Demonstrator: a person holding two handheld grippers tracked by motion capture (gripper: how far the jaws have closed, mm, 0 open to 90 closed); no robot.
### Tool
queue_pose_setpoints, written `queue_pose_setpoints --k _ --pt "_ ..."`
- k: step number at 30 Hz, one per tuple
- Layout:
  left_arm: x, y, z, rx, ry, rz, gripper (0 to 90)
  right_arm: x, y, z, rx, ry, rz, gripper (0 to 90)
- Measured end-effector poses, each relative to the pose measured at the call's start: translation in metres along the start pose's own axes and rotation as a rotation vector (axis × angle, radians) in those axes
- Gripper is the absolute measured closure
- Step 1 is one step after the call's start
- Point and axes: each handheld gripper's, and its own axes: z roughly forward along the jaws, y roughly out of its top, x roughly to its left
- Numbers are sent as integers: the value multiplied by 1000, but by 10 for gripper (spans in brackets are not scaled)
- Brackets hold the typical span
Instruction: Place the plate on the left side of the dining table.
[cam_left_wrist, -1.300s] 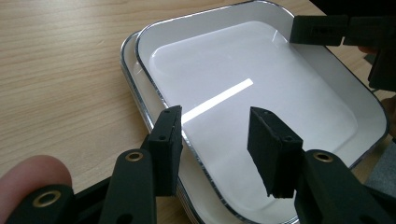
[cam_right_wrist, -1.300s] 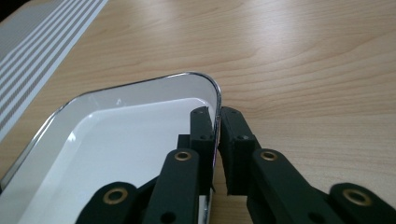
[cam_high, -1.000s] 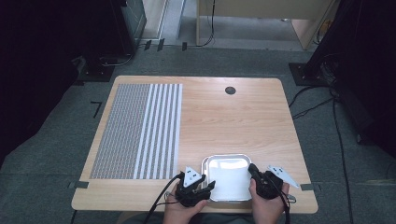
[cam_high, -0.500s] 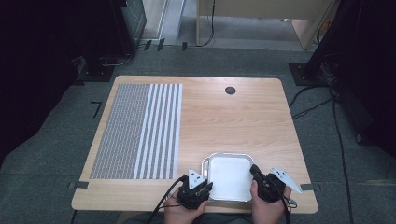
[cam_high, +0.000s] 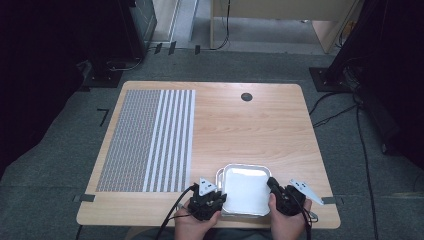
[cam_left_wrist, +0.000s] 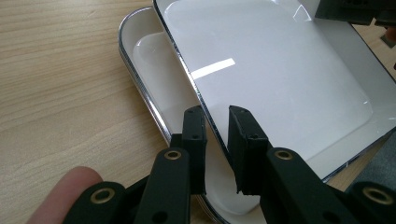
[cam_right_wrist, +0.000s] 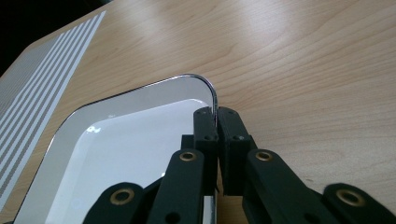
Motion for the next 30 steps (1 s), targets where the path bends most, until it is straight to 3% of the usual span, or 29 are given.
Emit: queue_pose_setpoints --k 4,12,18,30 --pt "-1 1 0 9 2 6 782 2 1 -2 2 -9 -16 894" --pt "0 5 -3 21 19 12 804 17 6 -6 -38 -40 -125 900" --pt "6 11 -11 19 22 5 813 19 11 -3 22 -16 -79 900" --pt "25 20 -30 -27 49 -18 818 45 24 8 25 11 -96 900"
